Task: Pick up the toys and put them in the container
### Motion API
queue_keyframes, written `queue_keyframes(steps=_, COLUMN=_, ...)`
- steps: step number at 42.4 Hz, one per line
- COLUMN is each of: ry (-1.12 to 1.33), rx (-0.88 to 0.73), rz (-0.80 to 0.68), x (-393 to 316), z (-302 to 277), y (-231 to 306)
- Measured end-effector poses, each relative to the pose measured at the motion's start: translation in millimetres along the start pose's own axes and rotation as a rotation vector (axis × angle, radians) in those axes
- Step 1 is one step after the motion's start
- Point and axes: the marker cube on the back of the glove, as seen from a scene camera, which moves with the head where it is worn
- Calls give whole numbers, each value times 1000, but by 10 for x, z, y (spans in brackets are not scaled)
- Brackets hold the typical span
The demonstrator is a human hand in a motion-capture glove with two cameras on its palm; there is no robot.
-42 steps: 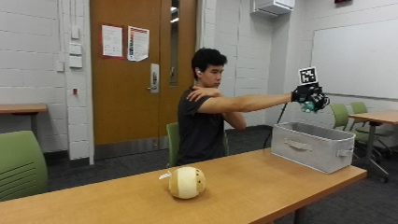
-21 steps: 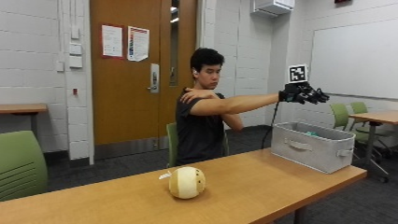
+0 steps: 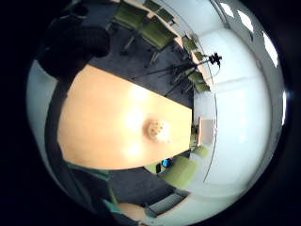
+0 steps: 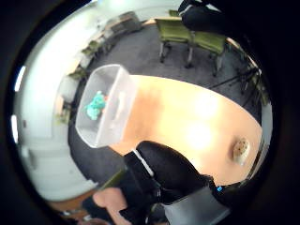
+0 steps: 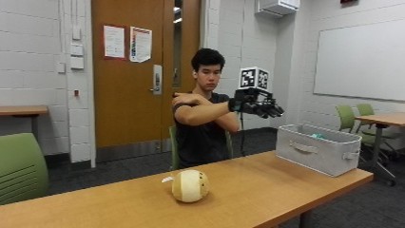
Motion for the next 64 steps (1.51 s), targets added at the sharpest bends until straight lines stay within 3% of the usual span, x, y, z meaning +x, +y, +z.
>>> queue_keyframes(steps=3, ry=52, rx=-13, rz=157, x=359, z=145, y=137)
queue_keyframes(steps=11, ry=-1, rx=-46, rz=377, x=1685, z=662, y=919)
queue_keyframes(steps=23, ry=-105, rx=-93, rz=506, x=2550, z=1378, y=1391)
queue_keyframes(steps=41, ry=-262, rx=-288, rz=591, x=2738, z=2654, y=1656)
queue_keyframes(steps=50, ry=-152, rx=-344, rz=589, x=2554, z=2738, y=1772)
queue_keyframes(steps=64, ry=-130, rx=-237, rz=562, x=2532, z=2706, y=1757)
